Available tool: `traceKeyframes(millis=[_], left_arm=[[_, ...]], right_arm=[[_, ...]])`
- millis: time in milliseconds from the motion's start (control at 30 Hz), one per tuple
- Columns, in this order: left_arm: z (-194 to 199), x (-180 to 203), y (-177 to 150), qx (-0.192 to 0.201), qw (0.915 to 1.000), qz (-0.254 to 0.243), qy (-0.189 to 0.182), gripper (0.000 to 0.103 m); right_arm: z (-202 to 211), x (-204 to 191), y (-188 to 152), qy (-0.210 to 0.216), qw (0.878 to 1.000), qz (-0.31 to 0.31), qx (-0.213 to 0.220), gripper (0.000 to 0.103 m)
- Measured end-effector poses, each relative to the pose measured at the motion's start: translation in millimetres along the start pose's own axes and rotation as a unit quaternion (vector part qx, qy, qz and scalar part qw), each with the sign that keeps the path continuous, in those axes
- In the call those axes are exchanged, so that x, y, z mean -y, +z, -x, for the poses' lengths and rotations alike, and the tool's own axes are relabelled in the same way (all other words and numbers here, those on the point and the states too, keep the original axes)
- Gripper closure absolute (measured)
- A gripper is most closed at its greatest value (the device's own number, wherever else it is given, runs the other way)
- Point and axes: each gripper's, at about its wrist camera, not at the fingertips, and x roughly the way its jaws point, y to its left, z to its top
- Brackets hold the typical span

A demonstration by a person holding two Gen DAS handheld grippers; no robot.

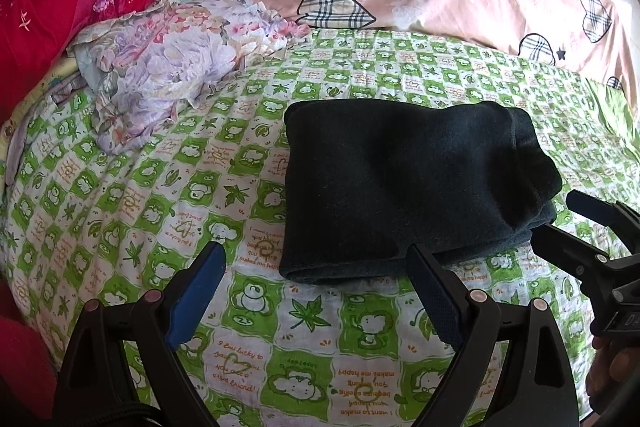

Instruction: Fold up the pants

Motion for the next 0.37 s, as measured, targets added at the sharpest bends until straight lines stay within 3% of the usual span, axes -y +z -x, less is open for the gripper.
traceKeyframes(millis=[367], left_arm=[[3.3, 3.1, 8.7, -0.002, 1.0000, 0.000, -0.005, 0.011]], right_arm=[[5.4, 6.7, 4.1, 0.004, 1.000, -0.008, 0.008, 0.000]])
